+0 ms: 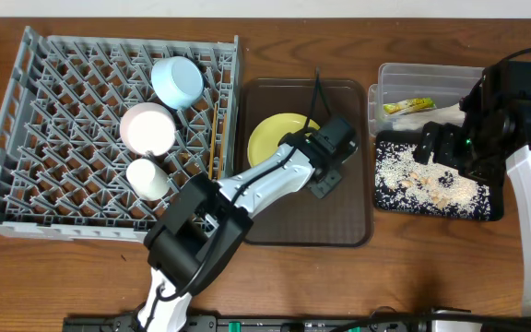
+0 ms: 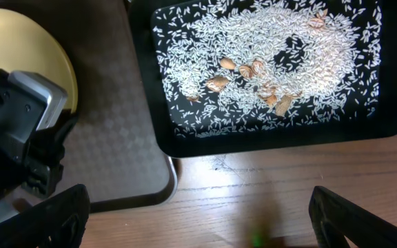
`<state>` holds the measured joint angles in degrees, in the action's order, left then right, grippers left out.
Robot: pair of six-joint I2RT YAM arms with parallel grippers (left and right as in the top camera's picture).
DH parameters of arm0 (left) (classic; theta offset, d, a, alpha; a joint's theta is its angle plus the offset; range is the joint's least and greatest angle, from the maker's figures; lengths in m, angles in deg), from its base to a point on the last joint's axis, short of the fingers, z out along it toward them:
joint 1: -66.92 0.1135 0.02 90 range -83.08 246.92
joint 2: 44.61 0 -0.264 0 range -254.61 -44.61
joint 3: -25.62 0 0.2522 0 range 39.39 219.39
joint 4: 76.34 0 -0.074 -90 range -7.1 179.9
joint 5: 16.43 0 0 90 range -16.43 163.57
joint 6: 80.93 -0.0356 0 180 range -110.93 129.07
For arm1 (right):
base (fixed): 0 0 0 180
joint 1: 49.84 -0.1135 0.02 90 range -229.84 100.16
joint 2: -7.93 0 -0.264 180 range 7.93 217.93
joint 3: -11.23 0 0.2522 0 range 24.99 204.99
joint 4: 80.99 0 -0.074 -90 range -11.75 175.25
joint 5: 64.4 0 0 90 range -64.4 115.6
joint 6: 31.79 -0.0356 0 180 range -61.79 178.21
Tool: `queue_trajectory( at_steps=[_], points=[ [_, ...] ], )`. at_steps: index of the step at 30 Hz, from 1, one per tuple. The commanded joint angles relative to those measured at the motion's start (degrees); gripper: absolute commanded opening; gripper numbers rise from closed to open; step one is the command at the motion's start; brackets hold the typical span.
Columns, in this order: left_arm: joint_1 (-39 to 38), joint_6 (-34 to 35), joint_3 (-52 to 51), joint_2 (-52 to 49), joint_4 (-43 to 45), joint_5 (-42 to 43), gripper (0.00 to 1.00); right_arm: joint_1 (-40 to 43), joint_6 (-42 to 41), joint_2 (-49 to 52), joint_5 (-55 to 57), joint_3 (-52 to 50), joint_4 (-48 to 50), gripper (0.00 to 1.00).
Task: Sort waste into correct bins and load items into the dishwasher
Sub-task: 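Reach the left gripper to the yellow plate rim and grasp it, then lift the yellow plate with the left gripper and stand it upright in the rack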
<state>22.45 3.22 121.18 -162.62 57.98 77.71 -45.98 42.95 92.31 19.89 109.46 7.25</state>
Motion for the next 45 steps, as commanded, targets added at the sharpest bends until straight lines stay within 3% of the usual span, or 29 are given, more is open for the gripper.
queue_trajectory(
  at_steps=[1,12,21,23,31,37,45],
  points=[
    [-0.09,0.46,1.22,5.05,-1.70,-0.04,0.08,0.35,0.74,-0.04,0.31,0.17,-0.04,0.99],
    [1.42,0.59,1.22,18.73,-2.08,-0.07,0.07,0.35,0.72,-0.04,0.31,0.17,-0.07,0.99],
    [10.25,8.63,1.22,29.57,-0.50,0.20,0.07,0.35,0.72,-0.04,0.31,0.17,-0.24,0.99],
    [12.96,9.22,1.22,31.36,0.20,3.26,0.07,0.35,0.74,-0.04,0.31,0.17,-0.24,0.99],
    [30.95,20.46,1.20,33.99,2.91,29.59,0.07,0.35,0.72,-0.04,0.31,0.17,-0.24,0.99],
    [37.88,24.68,1.16,31.43,2.95,39.74,0.07,0.35,0.72,-0.04,0.31,0.17,-0.24,0.99],
    [40.76,29.03,1.16,26.53,5.81,44.57,0.08,0.35,0.72,-0.04,0.31,0.17,-0.26,0.99]
  ],
)
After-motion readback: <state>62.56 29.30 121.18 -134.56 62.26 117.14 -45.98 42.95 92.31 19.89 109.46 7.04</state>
